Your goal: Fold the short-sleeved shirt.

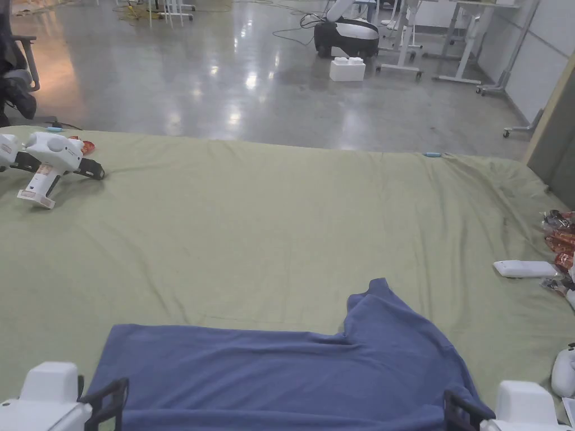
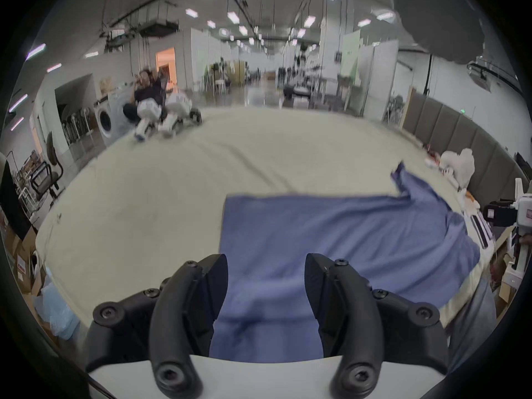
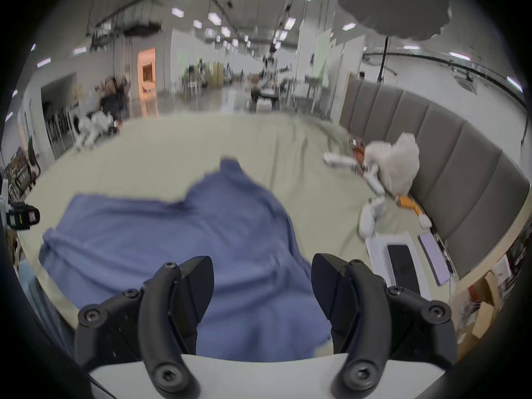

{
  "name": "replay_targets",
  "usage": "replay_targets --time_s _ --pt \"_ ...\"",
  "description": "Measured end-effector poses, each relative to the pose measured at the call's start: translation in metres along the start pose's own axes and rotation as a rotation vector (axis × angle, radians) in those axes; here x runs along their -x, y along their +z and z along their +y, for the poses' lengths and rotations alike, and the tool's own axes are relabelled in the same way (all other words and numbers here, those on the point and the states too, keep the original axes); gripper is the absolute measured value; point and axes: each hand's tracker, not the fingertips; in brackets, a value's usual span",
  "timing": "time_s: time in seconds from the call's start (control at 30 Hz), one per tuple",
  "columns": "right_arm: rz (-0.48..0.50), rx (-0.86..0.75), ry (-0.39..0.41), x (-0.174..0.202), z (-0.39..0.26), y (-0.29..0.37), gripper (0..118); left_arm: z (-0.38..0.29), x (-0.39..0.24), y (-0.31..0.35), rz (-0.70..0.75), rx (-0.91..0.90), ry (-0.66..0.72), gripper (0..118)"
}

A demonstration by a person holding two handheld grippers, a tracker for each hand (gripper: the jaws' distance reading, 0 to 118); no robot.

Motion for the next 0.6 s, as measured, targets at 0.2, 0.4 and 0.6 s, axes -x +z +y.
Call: replay_targets --time_s 0.2,0.4,0.6 --pt "0.047 -0.288 -0.053 0.042 0.045 0.011 74 0.038 -0.028 0.003 0.007 -0.246 0.021 56" --pt "0.082 -0.448 -0.044 0.076 0.072 0.021 35 0.056 -0.050 0.014 0.077 -0.420 -0.022 16" --pt "0.059 -0.512 -0.034 0.093 0.079 0.022 3 0.058 -0.047 0.021 0.087 -0.471 -0.016 0"
